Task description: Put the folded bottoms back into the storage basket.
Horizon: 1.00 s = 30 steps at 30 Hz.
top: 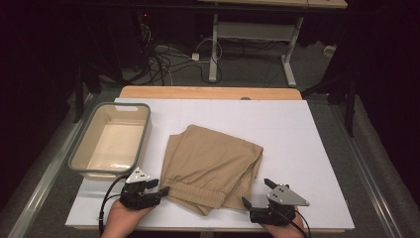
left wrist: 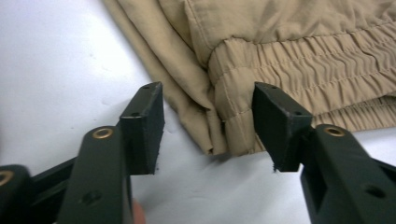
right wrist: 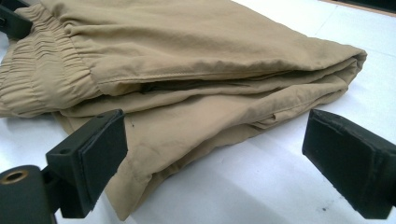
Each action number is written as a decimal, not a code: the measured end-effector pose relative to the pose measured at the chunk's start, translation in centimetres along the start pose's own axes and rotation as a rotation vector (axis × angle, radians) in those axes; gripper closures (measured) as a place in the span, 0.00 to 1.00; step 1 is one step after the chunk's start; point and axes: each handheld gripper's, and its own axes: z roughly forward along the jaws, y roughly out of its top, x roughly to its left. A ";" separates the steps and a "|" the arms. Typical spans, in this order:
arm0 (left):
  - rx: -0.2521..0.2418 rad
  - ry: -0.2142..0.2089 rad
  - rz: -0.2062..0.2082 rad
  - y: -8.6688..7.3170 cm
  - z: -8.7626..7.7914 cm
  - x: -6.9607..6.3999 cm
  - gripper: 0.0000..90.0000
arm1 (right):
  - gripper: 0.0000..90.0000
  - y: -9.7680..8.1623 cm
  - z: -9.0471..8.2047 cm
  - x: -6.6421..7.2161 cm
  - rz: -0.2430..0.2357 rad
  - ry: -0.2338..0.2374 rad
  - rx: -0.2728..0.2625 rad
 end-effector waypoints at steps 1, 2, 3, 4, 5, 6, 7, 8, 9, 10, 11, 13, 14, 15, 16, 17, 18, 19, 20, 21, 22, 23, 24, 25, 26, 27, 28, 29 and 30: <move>0.003 0.006 0.007 0.0 0.1 -0.2 0.51 | 0.08 0.0 0.0 0.0 0.001 -0.001 0.000; 0.003 0.006 0.007 0.0 0.1 -0.2 0.51 | 0.08 0.0 0.0 0.0 0.001 -0.001 0.000; 0.004 0.006 0.007 0.0 0.1 -0.2 0.51 | 0.08 0.0 0.0 0.0 0.001 -0.002 0.000; 0.004 0.006 0.009 0.0 0.1 -0.3 0.51 | 0.08 0.0 0.0 0.0 0.001 -0.002 0.000; 0.005 0.007 0.011 0.0 0.1 -0.3 0.52 | 0.08 0.0 0.0 0.0 0.001 -0.002 0.000; 0.009 0.011 0.017 0.1 0.1 -0.4 0.53 | 0.08 0.0 0.1 0.1 0.001 -0.003 0.001; 0.012 0.015 0.020 0.1 0.2 -0.5 0.54 | 0.08 0.0 0.1 0.1 0.002 -0.004 0.002; 0.010 0.016 0.023 0.1 0.2 -0.7 0.56 | 0.08 0.0 0.1 0.0 0.003 -0.003 0.002; 0.007 0.009 0.028 0.0 0.2 -0.8 0.59 | 0.08 0.0 0.1 0.0 0.001 -0.004 0.003; 0.003 -0.002 0.029 0.0 0.3 -0.9 0.67 | 0.08 0.0 0.2 0.0 0.001 -0.005 0.004; -0.001 -0.007 0.027 -0.1 0.3 -0.9 0.67 | 0.08 0.0 0.2 0.0 0.001 -0.005 0.004; -0.009 -0.028 0.026 -0.2 0.3 -0.7 0.71 | 0.08 0.0 0.2 0.0 0.000 -0.006 0.002; -0.011 -0.036 0.025 -0.2 0.3 -0.7 0.72 | 0.08 0.0 0.1 0.0 -0.001 -0.006 0.001; -0.013 -0.044 0.026 -0.3 0.3 -0.6 0.74 | 0.08 0.0 0.1 0.0 -0.002 -0.007 0.001; -0.013 -0.044 0.026 -0.3 0.3 -0.6 0.75 | 0.08 0.0 0.2 0.0 -0.002 -0.007 0.001; -0.013 -0.048 0.030 -0.3 0.3 -0.6 0.75 | 0.08 0.0 0.2 0.0 -0.002 -0.007 0.001; -0.014 -0.048 0.042 -0.3 0.3 -0.7 0.79 | 0.08 0.0 0.2 0.0 -0.003 -0.009 0.000; -0.014 -0.048 0.042 -0.3 0.3 -0.7 0.80 | 0.08 0.0 0.2 0.0 -0.003 -0.009 0.000; -0.018 -0.047 0.046 -0.3 0.3 -0.7 0.80 | 0.08 0.0 0.2 0.0 -0.002 -0.009 0.000; -0.023 -0.041 0.063 -0.3 0.3 -0.8 0.83 | 0.08 0.0 0.2 0.1 -0.002 -0.011 0.000; -0.023 -0.041 0.063 -0.3 0.3 -0.8 0.84 | 0.08 0.0 0.2 0.1 -0.002 -0.011 0.000; -0.024 -0.037 0.074 -0.3 0.3 -0.9 0.85 | 0.07 0.0 0.2 0.1 -0.004 -0.012 -0.001; -0.025 -0.033 0.085 -0.3 0.3 -0.9 0.85 | 0.07 0.0 0.2 0.1 -0.004 -0.012 -0.001; -0.026 -0.028 0.099 -0.3 0.2 -1.0 0.86 | 0.07 0.0 0.2 0.1 -0.001 -0.013 -0.002; -0.027 -0.022 0.110 -0.3 0.2 -1.1 0.86 | 0.07 0.0 0.1 0.0 -0.002 -0.012 -0.005; -0.028 -0.015 0.125 -0.2 0.1 -1.2 0.87 | 0.06 0.0 0.1 0.0 -0.003 -0.014 -0.007; -0.033 -0.008 0.139 -0.1 0.0 -1.3 0.87 | 0.06 0.0 0.0 -0.1 -0.003 -0.016 -0.008; -0.034 -0.002 0.172 0.1 -0.3 -1.4 0.87 | 0.04 0.1 -0.1 -0.2 0.004 -0.022 -0.017; -0.034 -0.002 0.172 0.1 -0.3 -1.4 0.87 | 0.04 0.1 -0.1 -0.2 0.004 -0.022 -0.017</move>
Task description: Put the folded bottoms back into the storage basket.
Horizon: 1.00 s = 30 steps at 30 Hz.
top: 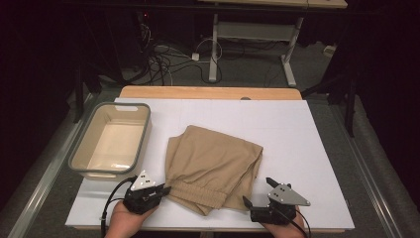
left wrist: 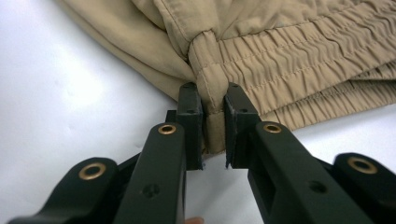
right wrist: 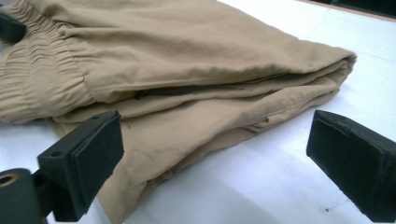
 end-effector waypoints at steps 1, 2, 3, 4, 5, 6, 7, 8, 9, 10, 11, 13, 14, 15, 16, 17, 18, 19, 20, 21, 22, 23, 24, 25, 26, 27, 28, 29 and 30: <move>-0.014 0.000 0.008 0.1 -0.2 0.1 0.87 | 0.03 0.0 -0.2 -0.2 0.006 -0.005 -0.009; -0.016 0.004 0.015 0.2 -0.4 0.2 0.87 | 0.03 0.0 -0.2 -0.2 0.006 -0.005 -0.009; -0.023 0.027 0.012 0.1 -0.4 0.5 0.87 | 0.01 0.0 -0.2 -0.3 0.008 -0.010 -0.012; -0.023 0.027 0.012 0.1 -0.4 0.5 0.87 | 0.01 0.0 -0.2 -0.3 0.008 -0.010 -0.012; -0.020 0.030 0.010 0.1 -0.3 0.7 0.87 | 0.00 0.0 -0.2 -0.5 0.007 -0.004 -0.011; -0.021 0.030 0.010 0.1 -0.3 0.8 0.87 | 0.00 0.0 -0.2 -0.5 0.007 -0.004 -0.011; -0.031 0.045 0.025 0.1 -0.2 0.9 0.87 | 0.00 0.1 -0.2 -0.7 0.010 -0.003 -0.008; -0.031 0.045 0.025 0.1 -0.2 0.9 0.87 | 0.00 0.1 -0.2 -0.7 0.010 -0.003 -0.008; -0.030 0.054 0.040 0.0 0.0 1.1 0.87 | 0.00 0.3 -0.1 -1.1 0.012 -0.011 -0.015; -0.030 0.054 0.040 0.0 0.0 1.1 0.86 | 0.00 0.3 -0.1 -1.1 0.012 -0.011 -0.015; -0.034 0.051 0.045 -0.2 0.3 1.3 0.86 | 0.00 0.6 -0.2 -1.4 0.027 -0.029 -0.023; -0.034 0.045 0.041 -0.3 0.3 1.4 0.86 | 0.00 0.8 -0.1 -1.6 0.034 -0.032 -0.032; -0.035 0.042 0.039 -0.3 0.3 1.4 0.86 | 0.00 1.0 -0.1 -1.8 0.034 -0.040 -0.037; -0.036 0.046 0.040 -0.3 0.3 1.4 0.86 | 0.00 1.3 -0.1 -2.3 0.036 -0.057 -0.042; -0.036 0.048 0.041 -0.3 0.3 1.4 0.86 | 0.00 1.3 -0.1 -2.3 0.036 -0.057 -0.042; -0.036 0.049 0.045 -0.3 0.4 1.4 0.86 | 0.00 1.4 -0.1 -2.6 0.041 -0.064 -0.046; -0.036 0.050 0.045 -0.3 0.4 1.3 0.86 | 0.00 1.4 -0.2 -2.8 0.044 -0.071 -0.048; -0.034 0.049 0.045 -0.3 0.4 1.4 0.86 | 0.00 1.6 -0.2 -3.3 0.047 -0.083 -0.052; -0.031 0.049 0.046 -0.3 0.5 1.4 0.86 | 0.00 1.6 -0.2 -3.5 0.050 -0.088 -0.051; -0.030 0.052 0.047 -0.4 0.5 1.4 0.86 | 0.00 1.7 -0.1 -3.7 0.052 -0.089 -0.048; -0.029 0.054 0.048 -0.3 0.5 1.3 0.86 | 0.00 1.7 0.1 -3.8 0.057 -0.089 -0.043; -0.027 0.055 0.048 -0.3 0.5 1.3 0.86 | 0.00 1.8 0.3 -4.0 0.065 -0.083 -0.038; -0.027 0.055 0.048 -0.3 0.5 1.3 0.86 | 0.00 1.8 0.6 -4.2 0.071 -0.078 -0.029; -0.027 0.041 0.037 -0.3 0.5 1.5 0.86 | 0.00 1.9 1.1 -4.3 0.077 -0.080 -0.021; -0.027 0.029 0.027 -0.3 0.5 1.7 0.86 | 0.00 2.1 1.5 -4.5 0.076 -0.085 -0.010; -0.027 0.029 0.027 -0.3 0.5 1.7 0.86 | 0.00 2.1 1.5 -4.5 0.076 -0.085 -0.010; -0.029 0.017 0.016 -0.3 0.5 1.8 0.86 | 0.00 2.4 2.0 -4.7 0.073 -0.088 0.000; -0.029 0.005 0.009 -0.3 0.5 2.0 0.86 | 0.01 2.9 3.1 -5.2 0.083 -0.091 0.009; -0.030 -0.003 0.001 -0.3 0.5 2.1 0.86 | 0.01 2.9 3.1 -5.2 0.083 -0.091 0.009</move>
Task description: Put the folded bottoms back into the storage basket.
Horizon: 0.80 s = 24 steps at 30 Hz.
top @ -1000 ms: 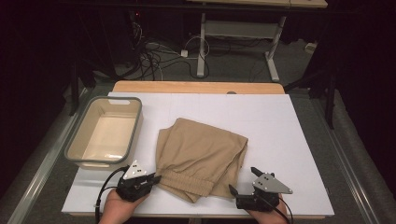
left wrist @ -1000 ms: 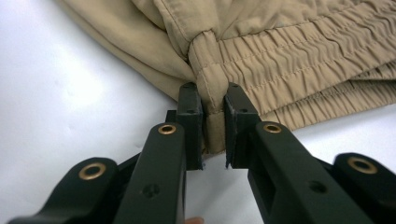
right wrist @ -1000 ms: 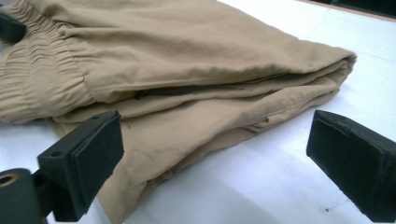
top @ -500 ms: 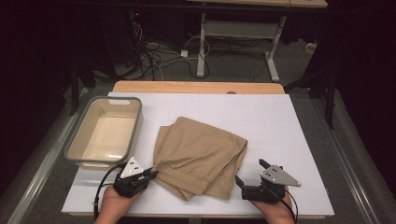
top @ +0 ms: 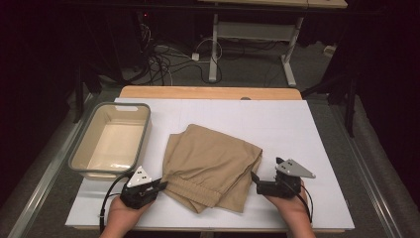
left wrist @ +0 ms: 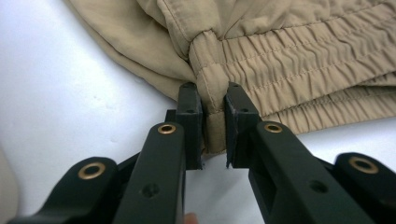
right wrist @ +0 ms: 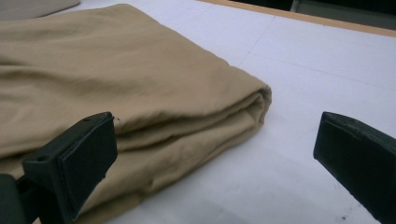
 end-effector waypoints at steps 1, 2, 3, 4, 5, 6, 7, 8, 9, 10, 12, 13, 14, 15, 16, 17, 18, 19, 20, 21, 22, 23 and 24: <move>0.000 -0.004 -0.003 0.0 0.0 0.1 0.86 | 0.03 0.5 1.2 -0.4 0.016 -0.001 0.005; 0.000 -0.004 -0.003 0.0 0.0 0.1 0.86 | 0.03 0.5 1.2 -0.4 0.016 -0.001 0.005; 0.000 -0.004 -0.003 0.0 0.0 0.1 0.86 | 0.03 1.0 2.4 -0.8 0.026 -0.009 0.013; 0.000 -0.004 -0.003 0.0 0.0 0.1 0.86 | 0.03 1.0 2.4 -0.8 0.026 -0.009 0.013; 0.000 -0.004 -0.003 0.0 0.0 0.0 0.86 | 0.05 1.5 3.6 -1.3 0.037 -0.012 0.021; 0.000 -0.004 -0.003 0.0 0.0 0.0 0.86 | 0.06 1.6 4.0 -1.5 0.041 -0.010 0.023; 0.000 -0.004 -0.003 0.0 0.0 0.1 0.86 | 0.07 1.8 4.4 -1.7 0.044 -0.012 0.027; 0.001 -0.006 -0.004 0.0 0.0 0.1 0.86 | 0.07 1.8 4.4 -1.7 0.044 -0.012 0.027; 0.000 -0.008 -0.008 0.0 0.0 0.1 0.86 | 0.10 2.1 5.1 -2.1 0.054 -0.008 0.029; 0.000 -0.008 -0.008 0.0 0.0 0.1 0.86 | 0.12 2.2 5.4 -2.4 0.059 -0.004 0.028; -0.001 -0.010 -0.010 0.0 0.1 0.1 0.85 | 0.18 2.3 6.0 -2.8 0.078 -0.008 0.035; -0.001 -0.010 -0.010 0.0 0.1 0.1 0.85 | 0.18 2.3 6.0 -2.8 0.078 -0.008 0.035; -0.001 -0.011 -0.012 0.0 0.1 0.1 0.85 | 0.20 2.4 6.3 -3.0 0.096 -0.002 0.040; -0.001 -0.011 -0.012 0.0 0.1 0.1 0.85 | 0.24 2.4 6.6 -3.2 0.103 0.005 0.050; -0.001 -0.008 -0.010 0.0 0.1 0.1 0.85 | 0.27 2.4 6.8 -3.2 0.104 0.003 0.065; 0.000 -0.001 -0.001 0.0 0.0 0.0 0.85 | 0.36 2.4 7.0 -3.3 0.084 -0.013 0.090; 0.000 -0.001 -0.001 0.0 0.0 0.0 0.85 | 0.36 2.4 7.0 -3.3 0.084 -0.013 0.090; 0.000 0.000 0.001 0.0 0.0 0.0 0.85 | 0.42 2.2 7.1 -3.6 0.102 -0.020 0.109; 0.000 -0.001 -0.001 0.0 0.1 0.0 0.85 | 0.44 2.2 7.1 -3.7 0.111 -0.020 0.107; 0.001 -0.003 -0.003 0.0 0.1 0.0 0.85 | 0.47 2.2 7.1 -3.7 0.119 -0.021 0.108; 0.001 -0.003 -0.003 0.0 0.1 0.0 0.85 | 0.48 2.2 7.1 -3.7 0.118 -0.026 0.110; 0.001 -0.005 -0.005 0.0 0.1 0.1 0.85 | 0.50 2.1 7.2 -3.6 0.115 -0.030 0.115; 0.001 -0.005 -0.005 0.0 0.1 0.1 0.85 | 0.50 2.1 7.2 -3.6 0.115 -0.030 0.115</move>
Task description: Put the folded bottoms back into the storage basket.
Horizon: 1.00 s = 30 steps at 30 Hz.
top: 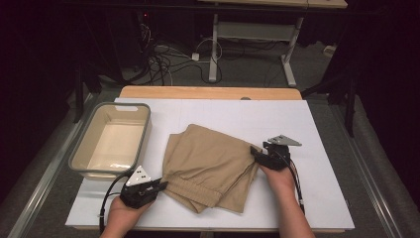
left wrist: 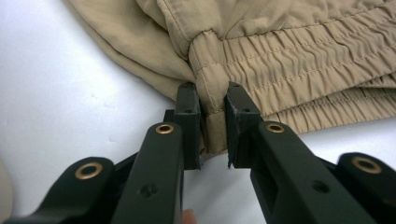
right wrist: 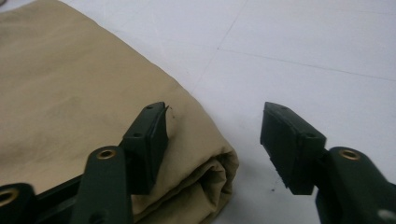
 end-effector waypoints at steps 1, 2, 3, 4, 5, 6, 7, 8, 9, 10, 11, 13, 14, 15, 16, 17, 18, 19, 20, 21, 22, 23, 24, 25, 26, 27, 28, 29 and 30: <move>-0.001 0.002 0.001 0.0 0.0 0.0 0.85 | 0.52 0.0 0.2 -0.1 0.003 -0.003 0.010; -0.001 0.004 0.004 0.0 0.0 -0.1 0.85 | 0.54 0.0 0.2 -0.2 0.015 -0.002 0.014; -0.001 0.005 0.006 0.0 0.0 -0.1 0.85 | 0.55 0.0 0.2 -0.3 0.028 0.002 0.015; -0.001 0.005 0.006 0.0 0.0 -0.1 0.85 | 0.55 0.0 0.2 -0.3 0.028 0.002 0.015; -0.001 0.004 0.005 0.0 0.0 -0.1 0.85 | 0.56 0.0 0.2 -0.4 0.033 0.004 0.021; -0.001 0.004 0.005 0.0 0.0 -0.1 0.85 | 0.56 0.0 0.2 -0.4 0.033 0.004 0.021; -0.001 0.003 0.004 0.0 0.0 -0.1 0.85 | 0.59 0.0 0.4 -0.2 0.018 -0.002 0.039; -0.001 0.002 0.004 0.0 0.0 -0.1 0.85 | 0.60 0.1 0.5 -0.1 0.007 -0.007 0.050; -0.001 0.002 0.004 0.0 0.0 -0.1 0.85 | 0.60 0.1 0.5 -0.1 0.007 -0.007 0.050; -0.001 0.002 0.004 0.0 0.0 -0.1 0.85 | 0.60 0.1 0.6 0.1 -0.006 -0.009 0.063; -0.001 0.001 0.004 0.0 0.0 -0.1 0.85 | 0.60 0.1 0.7 0.2 -0.018 -0.007 0.079; -0.001 0.001 0.003 0.0 0.0 0.0 0.85 | 0.60 0.1 0.7 0.2 -0.013 0.000 0.088; -0.001 0.000 0.002 0.0 0.0 0.0 0.85 | 0.61 0.0 0.6 0.1 -0.010 0.024 0.116; 0.000 -0.002 0.001 0.0 0.0 0.0 0.85 | 0.62 0.0 0.5 0.1 -0.005 0.028 0.122; 0.000 -0.002 0.001 0.0 0.0 0.0 0.85 | 0.62 0.0 0.5 0.1 -0.005 0.028 0.122; 0.000 -0.005 -0.002 0.0 0.0 0.1 0.85 | 0.63 -0.1 0.3 0.2 -0.005 0.032 0.127; 0.000 -0.005 -0.002 0.0 0.0 0.1 0.85 | 0.63 -0.1 0.3 0.2 -0.005 0.032 0.127; 0.001 -0.008 -0.004 0.0 0.0 0.1 0.85 | 0.67 -0.2 0.3 0.3 -0.007 0.031 0.126; 0.001 -0.008 -0.004 0.0 0.0 0.1 0.85 | 0.67 -0.2 0.3 0.3 -0.007 0.031 0.126; 0.001 -0.008 -0.003 0.0 0.0 0.1 0.85 | 0.72 -0.2 0.2 0.3 -0.015 0.038 0.127; 0.000 -0.007 -0.003 0.0 0.0 0.1 0.85 | 0.72 -0.2 0.2 0.3 -0.015 0.038 0.127; 0.000 -0.006 -0.002 0.0 0.0 0.1 0.85 | 0.77 -0.3 0.2 0.4 -0.025 0.050 0.126; 0.001 -0.005 -0.001 0.0 0.0 0.0 0.85 | 0.84 -0.4 0.0 0.6 -0.046 0.064 0.124; 0.001 -0.006 -0.002 0.0 0.0 0.1 0.85 | 0.87 -0.5 0.0 0.7 -0.055 0.068 0.124; 0.001 -0.006 -0.002 0.0 0.0 0.1 0.85 | 0.88 -0.5 -0.1 0.8 -0.066 0.069 0.122; 0.001 -0.006 -0.002 0.0 0.0 0.1 0.85 | 0.88 -0.5 -0.1 0.8 -0.066 0.069 0.122; 0.001 -0.007 -0.003 0.0 0.0 0.1 0.85 | 0.89 -0.5 -0.1 0.9 -0.075 0.067 0.120; 0.001 -0.008 -0.003 0.0 0.0 0.1 0.85 | 0.91 -0.6 -0.1 1.1 -0.085 0.065 0.119; 0.001 -0.008 -0.003 0.0 0.0 0.1 0.85 | 0.91 -0.6 -0.1 1.1 -0.085 0.065 0.119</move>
